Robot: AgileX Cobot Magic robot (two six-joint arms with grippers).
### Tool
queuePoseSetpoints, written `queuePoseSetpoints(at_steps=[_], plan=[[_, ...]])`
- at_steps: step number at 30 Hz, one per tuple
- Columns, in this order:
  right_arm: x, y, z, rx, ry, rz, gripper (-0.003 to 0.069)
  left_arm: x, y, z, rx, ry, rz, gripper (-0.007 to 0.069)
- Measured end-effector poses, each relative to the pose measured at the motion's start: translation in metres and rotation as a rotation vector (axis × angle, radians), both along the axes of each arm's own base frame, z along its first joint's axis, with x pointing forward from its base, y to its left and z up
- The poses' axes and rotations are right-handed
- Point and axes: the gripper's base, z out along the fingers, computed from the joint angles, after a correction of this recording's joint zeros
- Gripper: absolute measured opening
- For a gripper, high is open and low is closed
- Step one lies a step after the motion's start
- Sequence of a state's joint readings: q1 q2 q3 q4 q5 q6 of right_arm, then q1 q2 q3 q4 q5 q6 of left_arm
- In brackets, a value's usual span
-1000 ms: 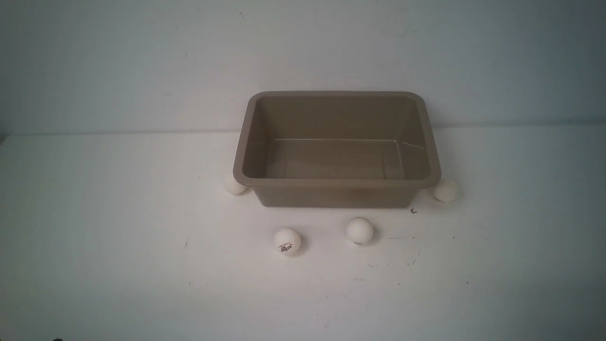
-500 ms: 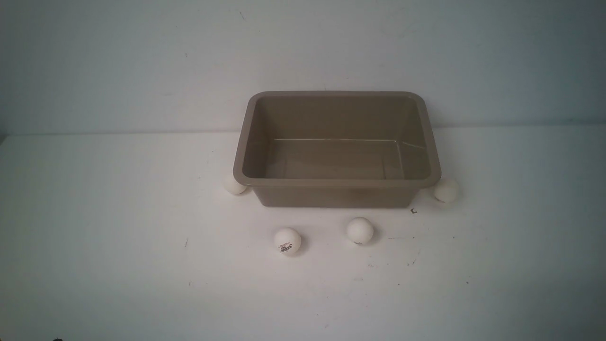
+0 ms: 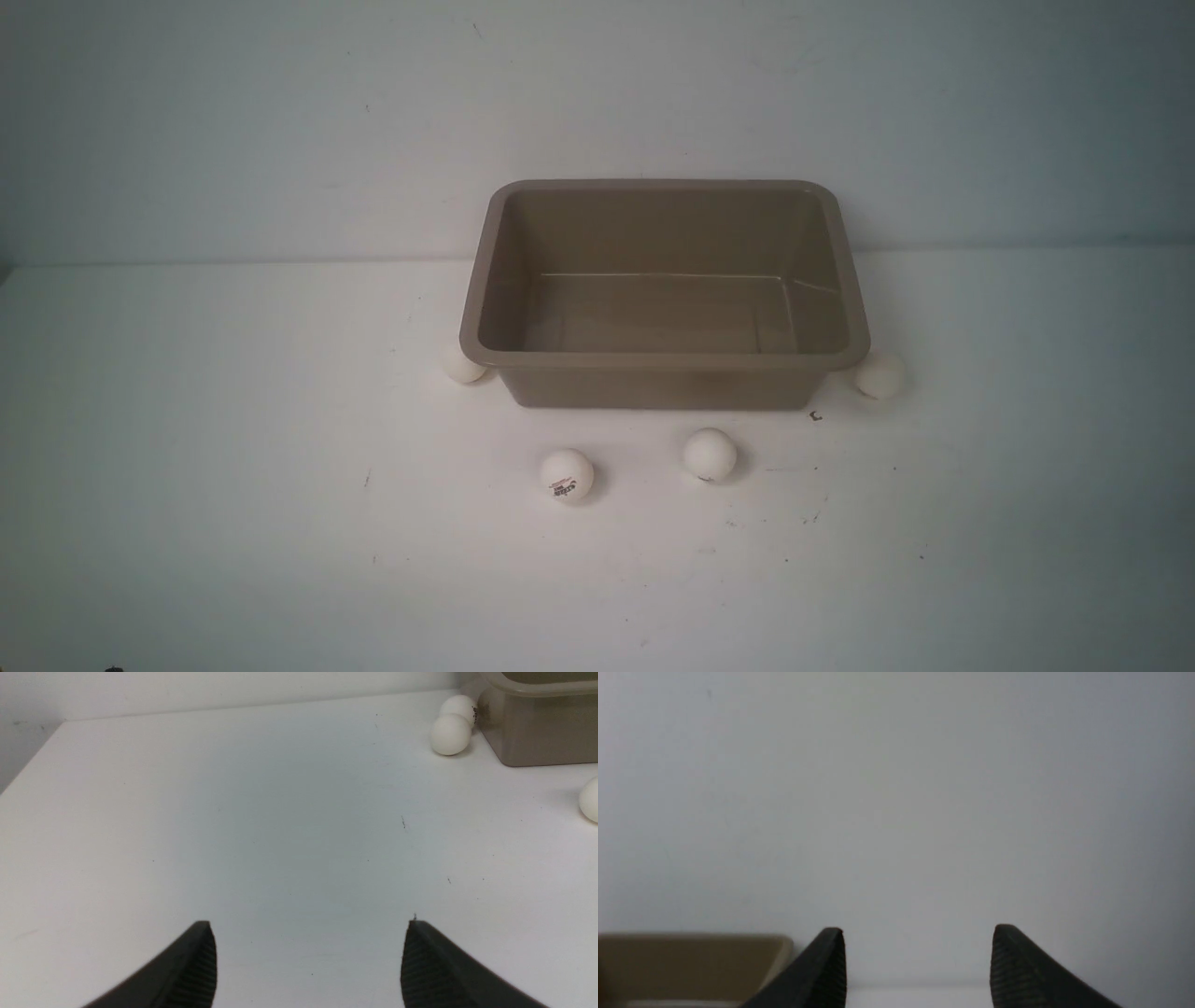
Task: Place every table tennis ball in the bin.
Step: Use the left arm to clamp the table tennis ball closest to it
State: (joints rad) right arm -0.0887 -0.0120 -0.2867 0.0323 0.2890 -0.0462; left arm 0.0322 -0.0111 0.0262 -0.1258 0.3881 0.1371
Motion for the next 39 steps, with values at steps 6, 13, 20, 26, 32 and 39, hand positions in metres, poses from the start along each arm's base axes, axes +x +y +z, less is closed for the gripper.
queuePoseSetpoints(at_steps=[6,13,20,26,32,39], plan=[[-0.032,0.003,0.054,-0.008,-0.043,0.000,0.0388,0.000,0.000,0.000,0.000,0.000,0.000,0.0478],[-0.070,0.008,0.084,0.020,0.045,0.025,0.0388,0.000,0.000,0.000,0.000,0.000,0.000,0.0478],[-0.084,0.023,0.088,0.155,0.115,0.187,0.0388,0.000,0.000,0.000,0.000,0.000,0.000,0.0478],[-0.086,0.031,0.089,0.223,0.115,0.288,0.0388,0.000,0.000,0.000,0.000,0.000,0.000,0.0478],[-0.086,0.033,0.090,0.237,0.118,0.310,0.0388,0.000,0.000,0.000,0.000,0.000,0.000,0.0478],[-0.086,0.033,0.090,0.241,0.117,0.316,0.0388,0.000,0.000,0.000,0.000,0.000,0.000,0.0478]])
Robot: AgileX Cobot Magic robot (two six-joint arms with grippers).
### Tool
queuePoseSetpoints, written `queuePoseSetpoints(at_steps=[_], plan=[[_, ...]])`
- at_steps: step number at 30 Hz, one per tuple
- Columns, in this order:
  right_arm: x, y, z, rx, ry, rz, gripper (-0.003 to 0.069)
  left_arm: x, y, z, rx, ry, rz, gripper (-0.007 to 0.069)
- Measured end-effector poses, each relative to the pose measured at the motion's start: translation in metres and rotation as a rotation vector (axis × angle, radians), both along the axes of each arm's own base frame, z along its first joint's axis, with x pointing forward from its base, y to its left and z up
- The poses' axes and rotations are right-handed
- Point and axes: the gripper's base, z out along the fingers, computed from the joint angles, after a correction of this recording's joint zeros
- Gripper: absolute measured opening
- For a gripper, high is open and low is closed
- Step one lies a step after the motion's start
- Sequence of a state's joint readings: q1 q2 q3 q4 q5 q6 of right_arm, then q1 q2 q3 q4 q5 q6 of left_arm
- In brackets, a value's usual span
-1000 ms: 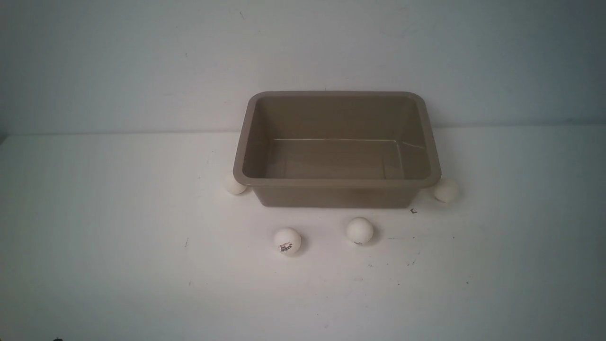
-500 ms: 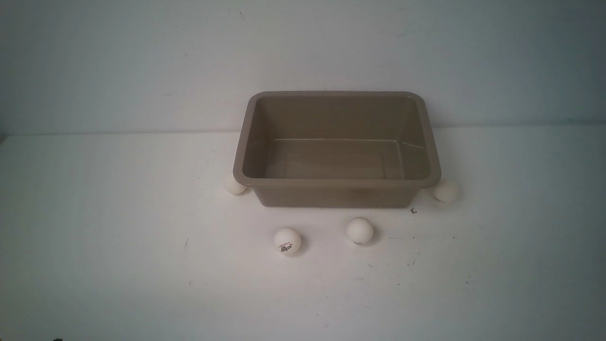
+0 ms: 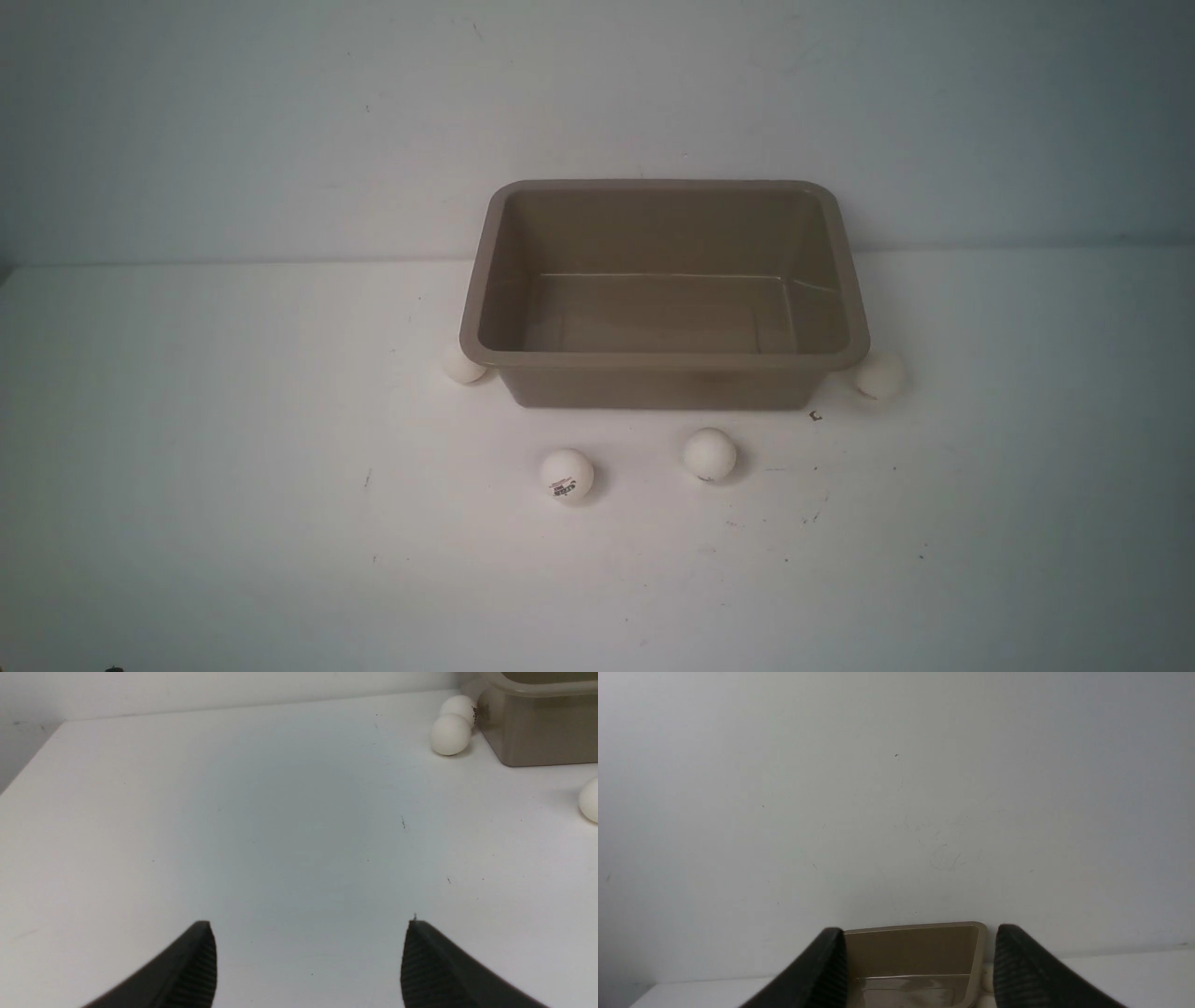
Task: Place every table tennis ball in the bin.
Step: Use the left arm to clamp the table tennis ball closest to it
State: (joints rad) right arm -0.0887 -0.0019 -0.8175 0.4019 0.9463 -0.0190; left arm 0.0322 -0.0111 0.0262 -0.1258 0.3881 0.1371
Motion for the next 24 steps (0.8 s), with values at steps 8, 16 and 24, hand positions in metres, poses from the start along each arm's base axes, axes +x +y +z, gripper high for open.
queuePoseSetpoints(at_steps=[8,16,24], plan=[[0.000,0.000,-0.002,-0.004,0.018,0.005,0.0388,0.002,-0.002,0.008,-0.141,-0.092,0.018,0.0478],[0.000,0.002,-0.006,-0.077,0.054,0.012,0.0388,0.003,-0.004,0.015,-0.334,-0.158,0.032,0.0478],[-0.001,0.003,-0.011,-0.172,0.091,0.025,0.0388,0.004,-0.003,0.021,-0.453,-0.218,0.052,0.0478]])
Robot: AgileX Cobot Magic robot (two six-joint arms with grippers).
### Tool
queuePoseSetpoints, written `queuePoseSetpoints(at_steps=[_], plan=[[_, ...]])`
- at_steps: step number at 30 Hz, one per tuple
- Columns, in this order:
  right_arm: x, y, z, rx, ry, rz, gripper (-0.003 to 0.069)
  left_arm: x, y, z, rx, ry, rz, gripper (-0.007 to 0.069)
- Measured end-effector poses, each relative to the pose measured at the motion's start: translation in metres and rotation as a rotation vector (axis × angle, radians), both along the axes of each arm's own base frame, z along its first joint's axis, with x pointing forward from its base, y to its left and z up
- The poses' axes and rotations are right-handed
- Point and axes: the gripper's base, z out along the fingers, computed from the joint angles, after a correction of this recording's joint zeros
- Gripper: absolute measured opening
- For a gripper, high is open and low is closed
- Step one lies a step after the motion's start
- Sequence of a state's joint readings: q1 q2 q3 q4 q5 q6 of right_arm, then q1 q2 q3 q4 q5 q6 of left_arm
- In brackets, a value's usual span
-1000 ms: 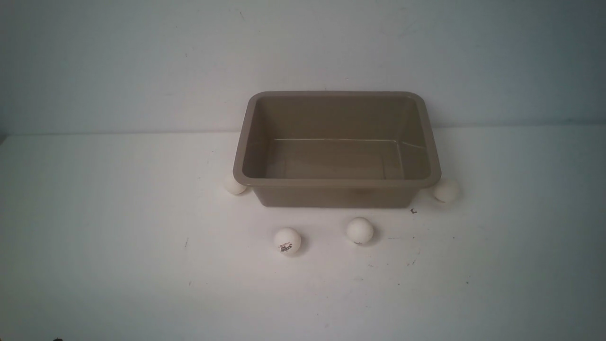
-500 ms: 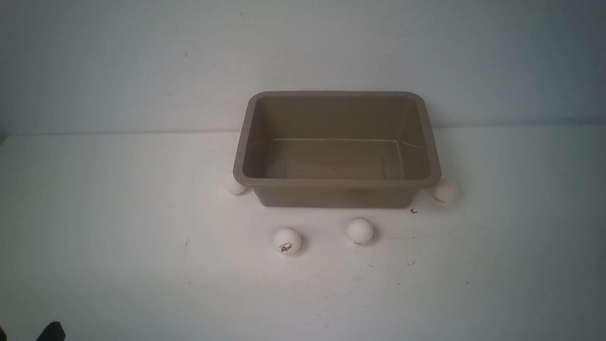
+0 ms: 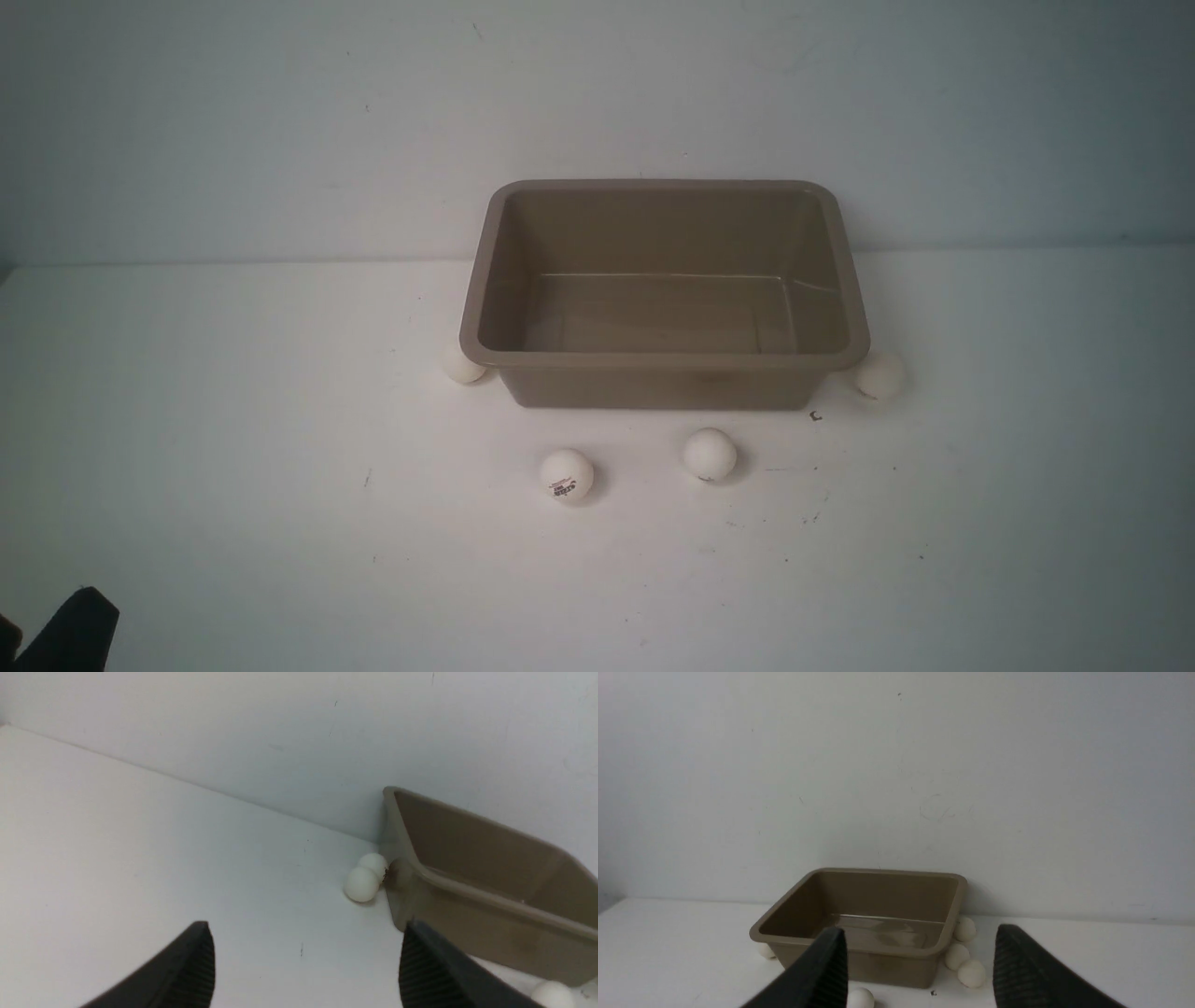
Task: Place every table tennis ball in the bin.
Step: Use the left arm to clamp the table tennis ball closest to it
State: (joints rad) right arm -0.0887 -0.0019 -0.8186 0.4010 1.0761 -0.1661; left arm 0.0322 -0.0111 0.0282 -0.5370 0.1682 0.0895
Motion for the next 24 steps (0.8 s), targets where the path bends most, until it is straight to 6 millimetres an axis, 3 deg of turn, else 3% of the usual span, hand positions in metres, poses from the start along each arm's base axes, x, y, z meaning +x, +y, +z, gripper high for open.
queuePoseSetpoints(at_steps=[4,10,17,24], plan=[[0.000,0.001,-0.003,-0.073,0.019,0.012,0.0388,0.000,-0.001,0.004,-0.065,-0.012,-0.005,0.0478],[0.002,0.002,-0.002,-0.125,0.012,0.029,0.0388,-0.006,-0.007,0.028,-0.013,-0.012,-0.077,0.0478],[0.018,0.006,0.005,-0.134,0.031,0.095,0.0388,-0.014,-0.019,0.076,0.241,0.036,-0.241,0.0478],[0.045,0.009,0.013,-0.143,0.072,0.170,0.0388,-0.005,-0.027,0.099,0.395,0.187,-0.403,0.0478]])
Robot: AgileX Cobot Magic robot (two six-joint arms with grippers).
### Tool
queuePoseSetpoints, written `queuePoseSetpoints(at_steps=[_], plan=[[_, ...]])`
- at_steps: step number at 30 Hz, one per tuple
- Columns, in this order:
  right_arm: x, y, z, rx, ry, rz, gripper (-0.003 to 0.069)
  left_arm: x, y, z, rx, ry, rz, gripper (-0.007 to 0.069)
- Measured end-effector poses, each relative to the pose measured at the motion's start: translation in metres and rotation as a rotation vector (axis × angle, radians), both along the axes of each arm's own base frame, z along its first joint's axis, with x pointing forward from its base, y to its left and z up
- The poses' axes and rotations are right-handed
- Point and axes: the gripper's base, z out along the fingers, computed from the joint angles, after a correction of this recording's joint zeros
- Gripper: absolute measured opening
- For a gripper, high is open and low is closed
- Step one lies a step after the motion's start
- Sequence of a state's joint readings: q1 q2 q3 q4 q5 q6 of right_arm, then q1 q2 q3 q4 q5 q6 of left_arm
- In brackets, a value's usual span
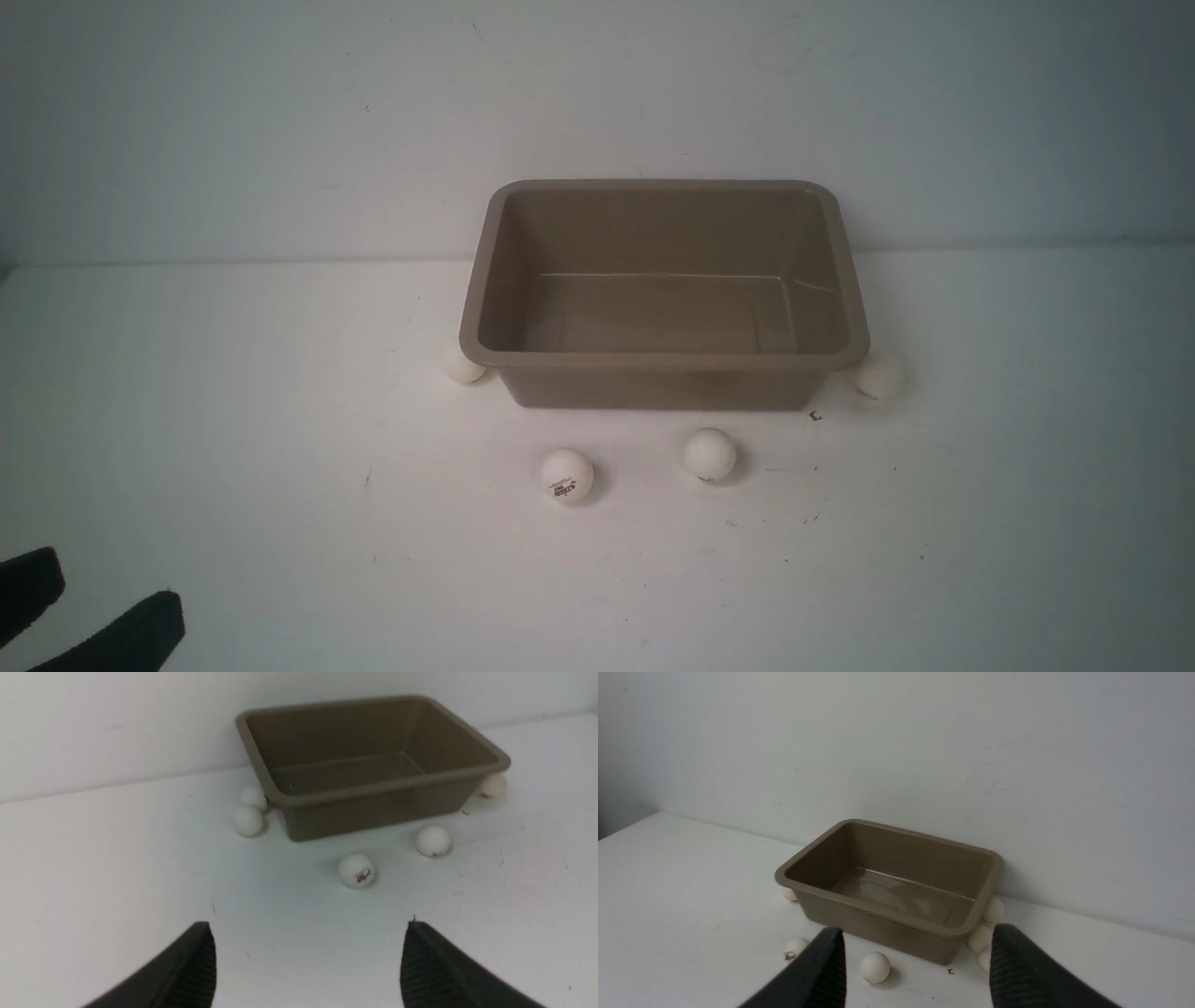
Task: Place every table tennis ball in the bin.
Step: Use the left arm to clamp the table tennis ball closest to it
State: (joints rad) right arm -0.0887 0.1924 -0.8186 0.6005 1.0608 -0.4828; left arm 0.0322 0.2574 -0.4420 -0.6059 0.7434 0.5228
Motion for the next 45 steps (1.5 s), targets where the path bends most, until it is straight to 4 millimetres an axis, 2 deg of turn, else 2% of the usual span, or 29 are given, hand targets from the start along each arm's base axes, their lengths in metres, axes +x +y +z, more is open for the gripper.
queuePoseSetpoints(at_steps=[1,4,6,9,11,15,16,21,27,36,40,45], plan=[[0.000,0.000,0.000,-0.005,-0.002,0.001,0.0388,0.001,0.000,0.000,0.003,0.006,-0.004,0.0478],[0.025,0.006,0.002,-0.055,0.064,0.120,0.0388,0.020,-0.001,0.003,0.069,0.100,-0.056,0.0478],[0.033,0.007,0.001,-0.078,0.089,0.149,0.0388,0.026,-0.001,0.004,0.089,0.116,-0.069,0.0478],[0.069,0.005,-0.006,-0.121,0.221,0.203,0.0388,0.049,-0.002,0.005,0.149,0.165,-0.129,0.0478],[0.080,0.004,-0.009,-0.121,0.262,0.209,0.0388,0.055,-0.002,0.004,0.155,0.180,-0.149,0.0478],[0.116,0.000,-0.021,-0.170,0.360,0.227,0.0388,0.075,-0.007,0.004,0.174,0.181,-0.231,0.0478],[0.117,-0.001,-0.021,-0.169,0.365,0.225,0.0388,0.076,-0.007,0.004,0.167,0.180,-0.235,0.0478],[0.163,-0.010,-0.038,-0.207,0.421,0.179,0.0388,0.102,-0.014,0.001,0.106,0.179,-0.320,0.0478],[0.197,-0.014,-0.053,-0.179,0.451,0.153,0.0388,0.135,-0.019,-0.011,0.031,0.212,-0.373,0.0478],[0.213,-0.017,-0.062,-0.222,0.437,0.147,0.0388,0.181,-0.020,-0.045,-0.040,0.331,-0.394,0.0478],[0.214,-0.017,-0.061,-0.224,0.432,0.147,0.0388,0.191,-0.020,-0.045,-0.065,0.332,-0.387,0.0478],[0.214,-0.017,-0.061,-0.224,0.431,0.147,0.0388,0.203,-0.020,-0.026,-0.091,0.284,-0.367,0.0478]])
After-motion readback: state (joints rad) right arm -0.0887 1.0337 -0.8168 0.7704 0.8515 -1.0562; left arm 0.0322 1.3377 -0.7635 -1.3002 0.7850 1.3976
